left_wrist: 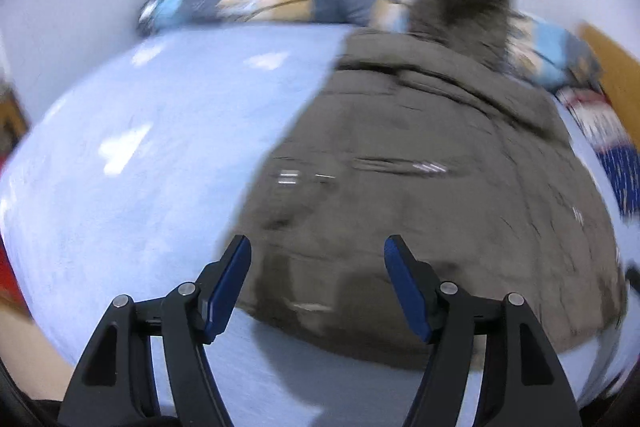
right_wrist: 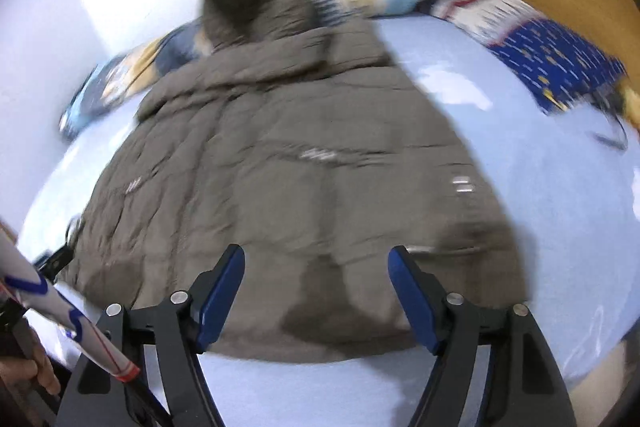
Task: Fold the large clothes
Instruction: 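Grasp the folded coat edge with the left tool while the right tool grips the zipper side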
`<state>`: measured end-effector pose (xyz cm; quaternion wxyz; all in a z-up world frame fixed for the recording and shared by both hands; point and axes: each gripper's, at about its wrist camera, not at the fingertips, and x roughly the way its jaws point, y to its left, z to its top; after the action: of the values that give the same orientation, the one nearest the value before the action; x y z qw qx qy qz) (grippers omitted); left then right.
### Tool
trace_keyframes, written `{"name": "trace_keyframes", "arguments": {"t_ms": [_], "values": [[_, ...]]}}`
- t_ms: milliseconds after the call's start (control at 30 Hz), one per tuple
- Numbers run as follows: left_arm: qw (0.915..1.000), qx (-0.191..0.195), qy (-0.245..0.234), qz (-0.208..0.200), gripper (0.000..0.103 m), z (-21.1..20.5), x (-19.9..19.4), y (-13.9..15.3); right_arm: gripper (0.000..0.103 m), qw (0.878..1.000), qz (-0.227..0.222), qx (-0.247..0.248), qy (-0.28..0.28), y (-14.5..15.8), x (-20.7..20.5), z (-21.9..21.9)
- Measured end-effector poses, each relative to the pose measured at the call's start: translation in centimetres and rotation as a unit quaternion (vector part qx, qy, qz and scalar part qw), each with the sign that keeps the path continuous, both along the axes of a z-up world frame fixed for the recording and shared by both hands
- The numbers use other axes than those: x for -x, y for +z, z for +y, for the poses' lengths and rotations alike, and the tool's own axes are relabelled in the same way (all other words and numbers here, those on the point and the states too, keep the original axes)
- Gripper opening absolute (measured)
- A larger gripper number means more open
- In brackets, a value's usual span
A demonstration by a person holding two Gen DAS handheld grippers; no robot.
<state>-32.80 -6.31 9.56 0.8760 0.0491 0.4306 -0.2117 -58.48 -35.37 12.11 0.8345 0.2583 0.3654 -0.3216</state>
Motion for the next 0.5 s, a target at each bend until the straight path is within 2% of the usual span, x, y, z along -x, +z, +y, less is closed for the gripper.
{"name": "trace_keyframes", "arguments": {"t_ms": [33, 100, 167, 233, 367, 500], "values": [[0.9994, 0.022, 0.02, 0.015, 0.068, 1.4, -1.3, -0.1, 0.079, 1.0, -0.004, -0.002, -0.019, 0.0, 0.8, -1.1], [0.9974, 0.035, 0.054, 0.033, 0.068, 3.4, -3.2, -0.8, 0.079, 0.996, -0.016, -0.018, -0.082, -0.4, 3.7, -4.1], [0.994, 0.049, 0.072, 0.066, 0.068, 4.5, -4.4, -1.9, 0.079, 0.992, -0.03, -0.045, -0.118, -1.2, 5.8, -6.1], [0.9873, 0.083, 0.083, 0.107, 0.068, 5.5, -5.2, -3.5, 0.079, 0.986, -0.038, -0.067, -0.147, -2.1, 7.5, -7.4], [0.9812, 0.112, 0.078, 0.136, 0.068, 5.8, -5.5, -5.3, 0.079, 0.973, -0.066, -0.121, -0.186, -4.1, 10.1, -9.3], [0.9817, 0.121, 0.05, 0.138, 0.068, 4.5, -4.6, -5.5, 0.079, 0.963, -0.1, -0.175, -0.179, -6.2, 10.3, -9.6]]}}
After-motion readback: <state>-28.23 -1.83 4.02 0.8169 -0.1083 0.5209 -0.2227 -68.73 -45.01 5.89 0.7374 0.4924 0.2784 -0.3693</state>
